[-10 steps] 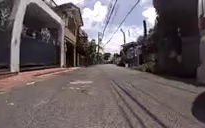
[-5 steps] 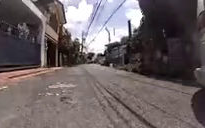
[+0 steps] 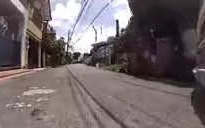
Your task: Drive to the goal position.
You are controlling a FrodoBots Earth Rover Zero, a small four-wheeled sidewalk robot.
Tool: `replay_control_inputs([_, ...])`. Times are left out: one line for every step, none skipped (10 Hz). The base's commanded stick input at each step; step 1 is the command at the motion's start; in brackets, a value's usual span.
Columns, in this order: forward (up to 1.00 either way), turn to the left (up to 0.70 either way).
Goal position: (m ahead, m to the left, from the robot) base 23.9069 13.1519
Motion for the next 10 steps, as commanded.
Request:
replay_control_inputs([0.7, 0.0])
replay_control_inputs([0.7, 0.0])
replay_control_inputs([0.7, 0.0])
replay_control_inputs([0.7, 0.0])
replay_control_inputs([0.7, 0.01])
replay_control_inputs([0.7, 0.27])
replay_control_inputs([0.7, 0.35])
replay_control_inputs([0.7, 0.35])
replay_control_inputs([0.7, 0.35])
replay_control_inputs([0.7, 0.0])
